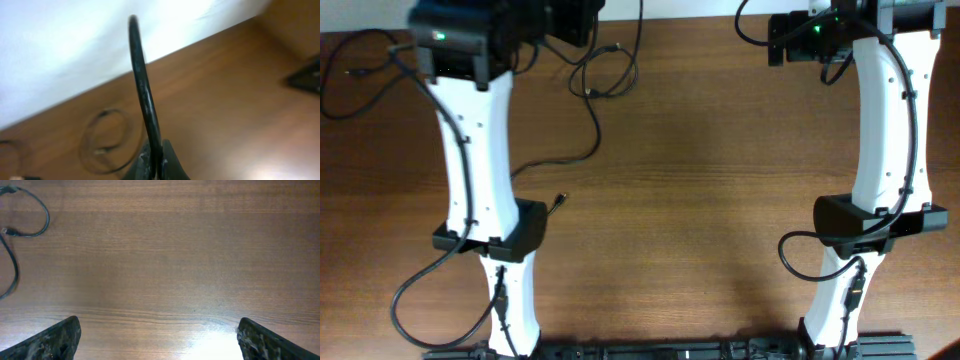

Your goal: Untangle cables

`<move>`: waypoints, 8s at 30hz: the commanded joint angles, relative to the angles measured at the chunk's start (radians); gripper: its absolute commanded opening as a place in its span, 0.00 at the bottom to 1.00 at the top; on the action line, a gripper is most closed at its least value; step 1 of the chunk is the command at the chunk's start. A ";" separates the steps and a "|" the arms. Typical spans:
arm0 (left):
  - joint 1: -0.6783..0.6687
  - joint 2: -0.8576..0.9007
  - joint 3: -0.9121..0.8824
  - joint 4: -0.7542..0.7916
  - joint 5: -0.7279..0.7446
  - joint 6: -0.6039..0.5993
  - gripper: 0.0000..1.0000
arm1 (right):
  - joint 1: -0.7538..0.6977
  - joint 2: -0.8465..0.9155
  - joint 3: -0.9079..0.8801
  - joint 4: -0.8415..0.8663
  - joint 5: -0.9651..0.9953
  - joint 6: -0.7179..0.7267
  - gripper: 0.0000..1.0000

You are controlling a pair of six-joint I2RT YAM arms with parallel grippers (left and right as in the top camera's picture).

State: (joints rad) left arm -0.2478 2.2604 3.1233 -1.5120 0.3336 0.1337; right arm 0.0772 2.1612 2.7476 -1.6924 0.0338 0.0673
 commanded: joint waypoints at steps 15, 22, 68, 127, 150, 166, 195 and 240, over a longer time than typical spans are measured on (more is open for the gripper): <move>-0.157 -0.192 0.013 0.199 -0.867 -0.016 0.00 | 0.000 0.005 -0.001 -0.006 -0.002 -0.008 0.98; -0.155 -0.385 0.013 0.296 -0.499 0.057 0.00 | 0.000 0.005 -0.001 -0.006 -0.002 -0.008 0.97; 0.711 -0.486 -1.018 0.454 -0.538 -0.588 0.00 | 0.000 0.005 -0.001 -0.006 -0.002 -0.008 0.97; 1.147 0.021 -1.095 0.539 0.262 -0.399 0.50 | 0.000 0.005 -0.001 -0.006 -0.002 -0.008 0.97; 1.021 0.051 -1.163 0.580 -0.042 -0.341 0.21 | 0.000 0.005 -0.001 -0.006 -0.002 -0.008 0.98; 1.054 0.023 -1.137 0.610 0.374 -0.297 0.37 | 0.000 0.005 -0.001 -0.006 -0.002 -0.008 0.98; 1.038 0.179 -1.143 0.555 -0.086 -0.353 0.00 | 0.000 0.005 -0.001 -0.006 -0.002 -0.008 0.97; 0.906 -0.062 -1.427 0.730 0.219 -0.629 0.00 | 0.000 0.005 -0.001 -0.006 -0.002 -0.008 0.98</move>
State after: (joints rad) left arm 0.6212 2.1994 1.6344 -0.7834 0.2592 -0.2604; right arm 0.0772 2.1616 2.7476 -1.6924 0.0334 0.0666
